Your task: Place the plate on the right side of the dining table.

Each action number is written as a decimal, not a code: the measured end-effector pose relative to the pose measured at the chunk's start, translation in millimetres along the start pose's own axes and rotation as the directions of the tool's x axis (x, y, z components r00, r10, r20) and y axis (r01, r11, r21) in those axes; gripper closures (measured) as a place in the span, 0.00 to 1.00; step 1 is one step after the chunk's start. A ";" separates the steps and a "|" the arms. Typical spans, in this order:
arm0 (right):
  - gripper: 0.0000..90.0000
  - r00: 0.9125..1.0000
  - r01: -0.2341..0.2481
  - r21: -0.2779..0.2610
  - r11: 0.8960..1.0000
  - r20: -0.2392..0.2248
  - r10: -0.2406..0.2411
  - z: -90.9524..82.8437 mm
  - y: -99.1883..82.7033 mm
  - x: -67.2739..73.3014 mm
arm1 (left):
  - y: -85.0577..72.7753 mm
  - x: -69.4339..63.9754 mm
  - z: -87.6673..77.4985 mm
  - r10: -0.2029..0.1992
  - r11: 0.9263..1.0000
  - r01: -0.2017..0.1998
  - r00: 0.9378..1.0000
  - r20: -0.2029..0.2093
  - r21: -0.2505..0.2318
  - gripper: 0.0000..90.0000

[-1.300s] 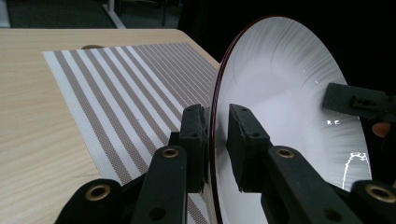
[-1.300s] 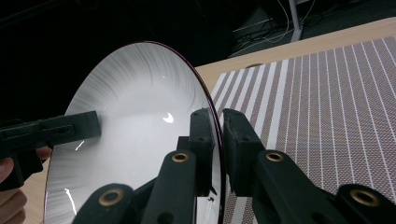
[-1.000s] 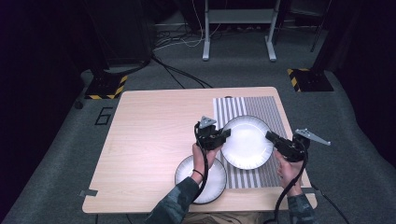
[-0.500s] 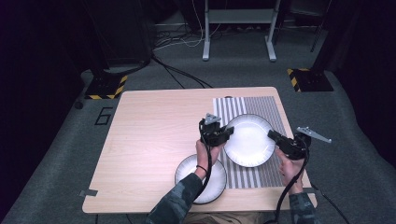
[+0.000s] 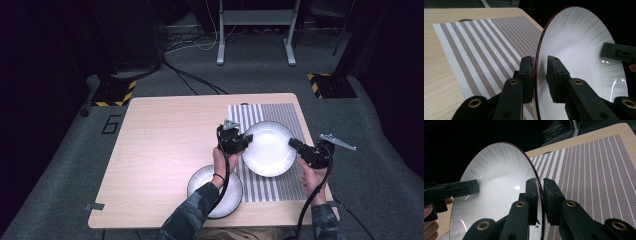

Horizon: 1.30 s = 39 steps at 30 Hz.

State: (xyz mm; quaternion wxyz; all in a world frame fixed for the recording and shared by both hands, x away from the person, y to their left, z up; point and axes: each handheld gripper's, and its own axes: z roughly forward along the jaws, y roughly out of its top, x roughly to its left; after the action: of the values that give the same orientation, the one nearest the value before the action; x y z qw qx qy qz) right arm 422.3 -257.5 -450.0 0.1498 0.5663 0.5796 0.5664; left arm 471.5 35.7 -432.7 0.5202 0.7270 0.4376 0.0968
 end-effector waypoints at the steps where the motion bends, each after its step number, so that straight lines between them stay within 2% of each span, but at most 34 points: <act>1: 0.91 1.000 -0.001 0.001 1.000 -0.001 0.001 0.5 0.1 -0.5 | 0.0 0.0 1.3 0.004 1.000 -0.004 1.000 -0.005 0.000 0.83; 12: 0.91 1.000 -0.012 0.014 1.000 0.024 0.011 8.6 0.6 -9.5 | -0.1 5.5 16.0 -0.008 1.000 0.008 1.000 -0.003 0.019 0.82; 14: 0.91 0.999 -0.025 0.021 0.999 0.029 0.025 9.4 0.8 -10.7 | 0.8 6.0 18.3 -0.008 1.000 0.008 1.000 0.001 0.026 0.83; 15: 0.91 1.000 -0.012 0.018 1.000 0.028 0.012 10.3 1.0 -12.6 | 1.1 6.5 19.8 -0.009 1.000 0.009 1.000 0.003 0.020 0.83; 22: 0.91 0.999 -0.020 0.022 1.000 0.041 0.019 15.5 3.2 -18.7 | 3.1 8.8 28.2 -0.016 0.999 0.017 1.000 -0.008 0.034 0.83; 30: 0.92 0.999 -0.034 0.039 0.999 0.043 0.032 26.6 2.3 -24.7 | 0.9 17.1 37.8 -0.051 0.998 0.051 0.999 -0.018 0.035 0.83; 31: 0.92 0.999 -0.025 0.037 0.999 0.041 0.023 28.6 2.3 -26.2 | 0.6 17.9 38.8 -0.053 0.998 0.053 0.998 -0.020 0.037 0.83; 39: 0.92 0.998 -0.040 0.050 0.998 0.045 0.038 37.8 5.4 -33.4 | 1.0 21.4 48.2 -0.070 0.996 0.072 0.997 -0.036 0.052 0.83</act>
State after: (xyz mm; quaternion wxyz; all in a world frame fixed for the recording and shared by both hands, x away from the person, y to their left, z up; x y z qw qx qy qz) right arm 466.2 -268.2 -473.0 0.1369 0.5937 0.5792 0.5416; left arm 513.6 19.1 -459.8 0.4963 0.7229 0.4743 0.0792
